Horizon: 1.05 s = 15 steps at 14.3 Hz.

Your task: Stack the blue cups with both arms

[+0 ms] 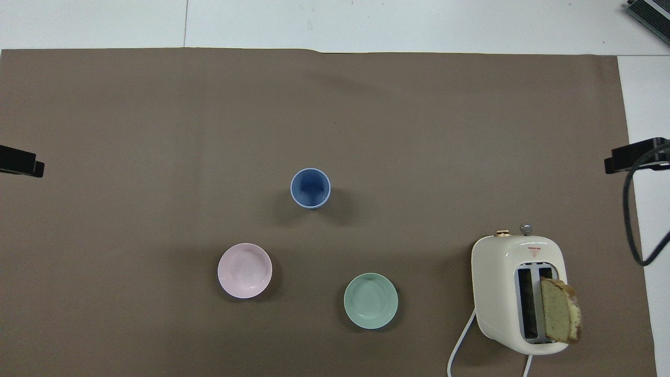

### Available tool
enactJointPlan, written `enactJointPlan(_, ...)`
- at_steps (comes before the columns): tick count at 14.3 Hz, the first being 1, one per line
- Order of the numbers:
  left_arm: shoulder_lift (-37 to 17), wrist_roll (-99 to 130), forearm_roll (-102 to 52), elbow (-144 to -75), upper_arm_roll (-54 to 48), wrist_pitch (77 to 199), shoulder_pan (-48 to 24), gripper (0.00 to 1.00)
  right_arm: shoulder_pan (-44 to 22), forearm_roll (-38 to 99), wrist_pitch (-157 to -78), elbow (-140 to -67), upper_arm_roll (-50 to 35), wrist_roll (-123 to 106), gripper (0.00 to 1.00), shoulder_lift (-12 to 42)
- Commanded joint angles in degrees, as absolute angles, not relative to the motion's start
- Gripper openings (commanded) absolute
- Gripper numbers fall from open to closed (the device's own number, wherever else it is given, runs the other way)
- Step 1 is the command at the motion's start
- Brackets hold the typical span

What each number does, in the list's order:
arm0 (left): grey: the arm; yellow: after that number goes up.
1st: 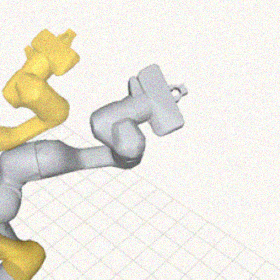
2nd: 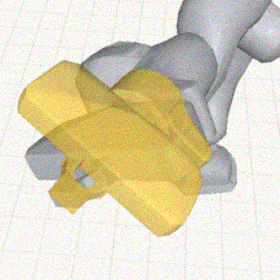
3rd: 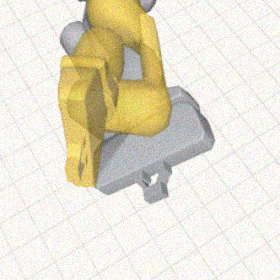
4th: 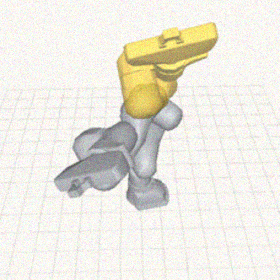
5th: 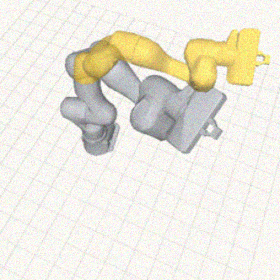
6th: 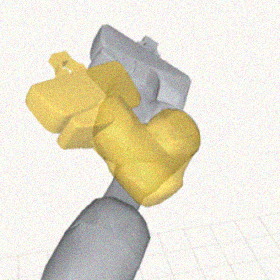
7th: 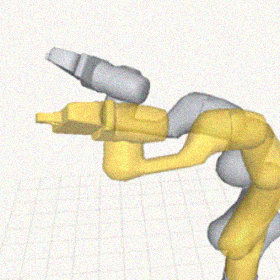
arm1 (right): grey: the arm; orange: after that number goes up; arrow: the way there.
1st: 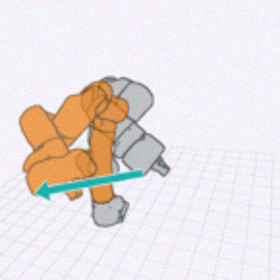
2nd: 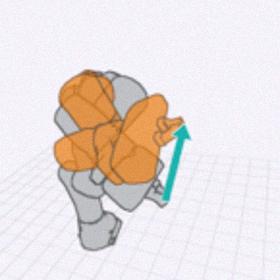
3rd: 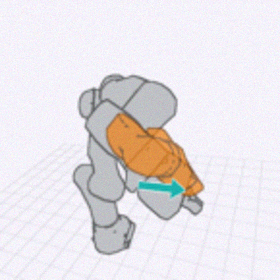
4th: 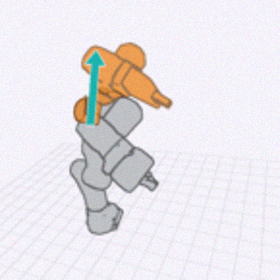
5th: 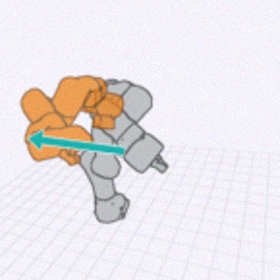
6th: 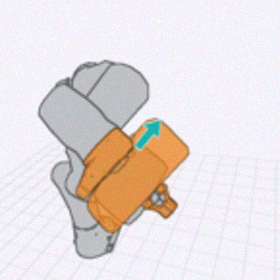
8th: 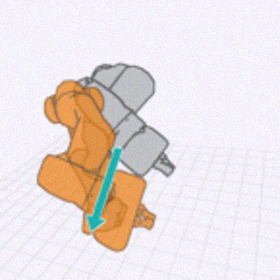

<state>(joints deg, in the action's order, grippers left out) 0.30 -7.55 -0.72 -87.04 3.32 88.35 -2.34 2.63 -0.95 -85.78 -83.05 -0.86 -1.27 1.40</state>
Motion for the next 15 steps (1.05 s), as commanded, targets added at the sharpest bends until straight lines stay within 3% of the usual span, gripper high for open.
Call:
enactJointPlan(1,1.3,-7.6,-0.1,-88.0,2.7,88.4,-1.8,1.0,2.1,1.3,-88.5,-87.0,-1.8,4.3,1.0,-0.1)
enactJointPlan(15,0.9,-8.3,-0.2,-86.0,2.7,85.2,-1.7,1.0,1.0,1.9,-88.8,-88.3,-2.5,0.5,1.0,0.1)
